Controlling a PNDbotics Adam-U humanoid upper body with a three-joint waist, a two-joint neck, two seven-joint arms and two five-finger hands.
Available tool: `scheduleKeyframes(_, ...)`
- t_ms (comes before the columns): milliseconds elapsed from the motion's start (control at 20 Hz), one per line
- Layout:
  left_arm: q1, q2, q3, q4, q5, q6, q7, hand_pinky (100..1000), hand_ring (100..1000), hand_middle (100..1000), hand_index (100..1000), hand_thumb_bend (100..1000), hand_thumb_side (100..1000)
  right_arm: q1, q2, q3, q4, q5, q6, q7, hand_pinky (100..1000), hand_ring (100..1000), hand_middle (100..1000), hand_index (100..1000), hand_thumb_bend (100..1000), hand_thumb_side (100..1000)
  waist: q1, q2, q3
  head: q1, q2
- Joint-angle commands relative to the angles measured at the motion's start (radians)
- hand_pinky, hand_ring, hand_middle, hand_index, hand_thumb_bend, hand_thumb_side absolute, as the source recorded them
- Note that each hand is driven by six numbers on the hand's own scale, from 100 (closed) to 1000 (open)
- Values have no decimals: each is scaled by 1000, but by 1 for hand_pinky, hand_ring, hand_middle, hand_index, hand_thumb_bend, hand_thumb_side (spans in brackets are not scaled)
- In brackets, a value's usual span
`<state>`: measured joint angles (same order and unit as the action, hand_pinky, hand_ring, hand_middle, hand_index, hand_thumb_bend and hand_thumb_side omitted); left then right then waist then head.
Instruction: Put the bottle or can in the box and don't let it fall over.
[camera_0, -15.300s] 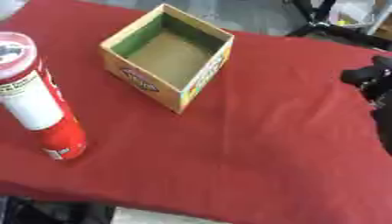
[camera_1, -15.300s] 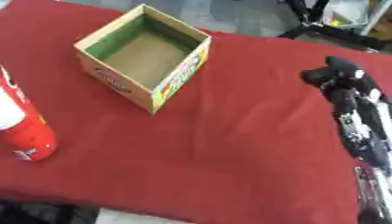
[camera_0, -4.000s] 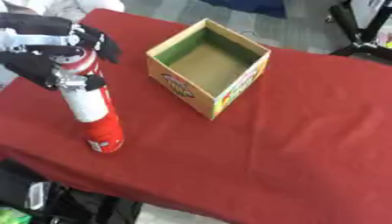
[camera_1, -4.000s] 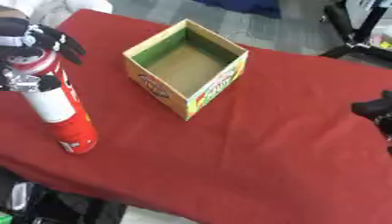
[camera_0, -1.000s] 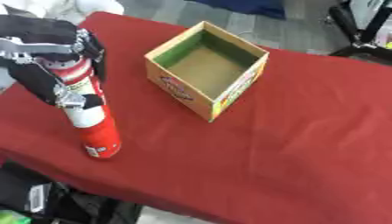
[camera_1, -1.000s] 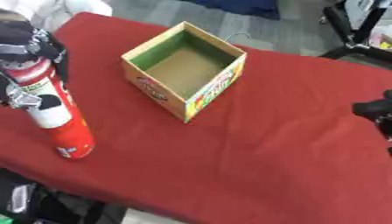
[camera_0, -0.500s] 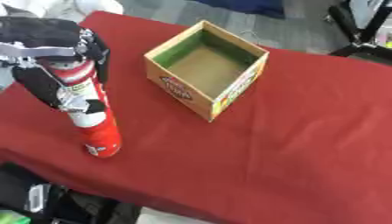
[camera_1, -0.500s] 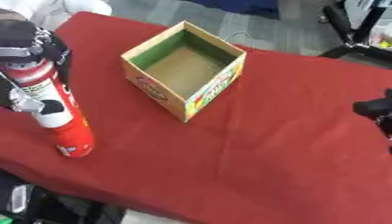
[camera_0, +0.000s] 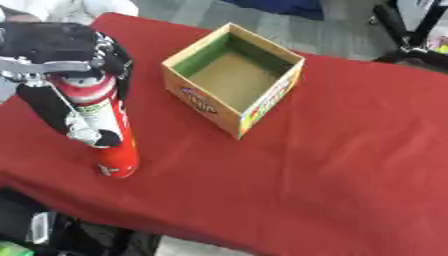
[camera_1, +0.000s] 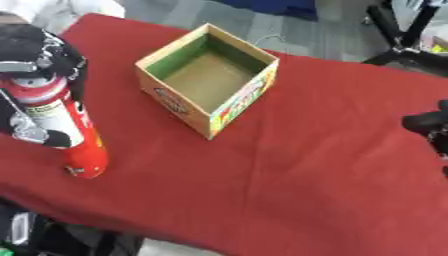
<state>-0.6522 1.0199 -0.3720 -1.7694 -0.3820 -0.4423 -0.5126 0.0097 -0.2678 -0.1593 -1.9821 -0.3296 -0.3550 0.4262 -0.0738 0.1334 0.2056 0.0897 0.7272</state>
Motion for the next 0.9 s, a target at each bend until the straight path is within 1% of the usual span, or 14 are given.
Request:
scheduleKeyframes(50, -8, 22, 1, -7, -3, -3, 11, 100, 273, 211, 134, 511, 100, -7, -15, -6, -18, -3, 5, -2, 849, 783, 690, 864, 100, 523, 7, -6, -2, 0, -6)
scheduleKeyframes(150, -10, 23, 5, -10, 5, -3, 11, 100, 268, 205, 133, 500, 100, -9, -16, -5, -18, -4, 7, -2, 849, 783, 690, 864, 100, 523, 9, -6, -2, -1, -7)
scheduleKeyframes(200, -12, 23, 8, -10, 11, -2, 11, 100, 263, 200, 132, 460, 100, -9, -17, -5, -18, -5, 8, -2, 849, 783, 690, 864, 100, 528, 10, -6, -3, -1, -7)
scheduleKeyframes(250, -13, 23, 11, -11, 16, 0, 11, 100, 261, 198, 132, 484, 100, -10, -17, -5, -18, -5, 8, -2, 849, 783, 690, 864, 100, 523, 10, -6, -3, -1, -8)
scheduleKeyframes(400, -18, 23, 20, -10, 31, 6, 6, 100, 256, 194, 132, 451, 100, -10, -18, -4, -18, -6, 10, -2, 850, 783, 690, 864, 100, 523, 12, -6, -3, -1, -8)
scheduleKeyframes(600, -36, 20, 33, -1, 76, 25, -17, 100, 239, 177, 129, 402, 100, -11, -20, -4, -18, -9, 9, -2, 850, 783, 690, 864, 100, 523, 13, -7, -3, 0, -9)
scheduleKeyframes(750, -52, 15, 46, 11, 107, 37, -31, 100, 228, 164, 126, 402, 100, -11, -21, -5, -18, -12, 10, -3, 849, 783, 690, 864, 100, 523, 14, -7, -2, 1, -11)
scheduleKeyframes(900, -62, 8, 53, 23, 125, 34, -30, 100, 213, 147, 121, 426, 100, -11, -20, -6, -18, -13, 11, -5, 849, 783, 690, 864, 100, 523, 14, -7, -3, 1, -11)
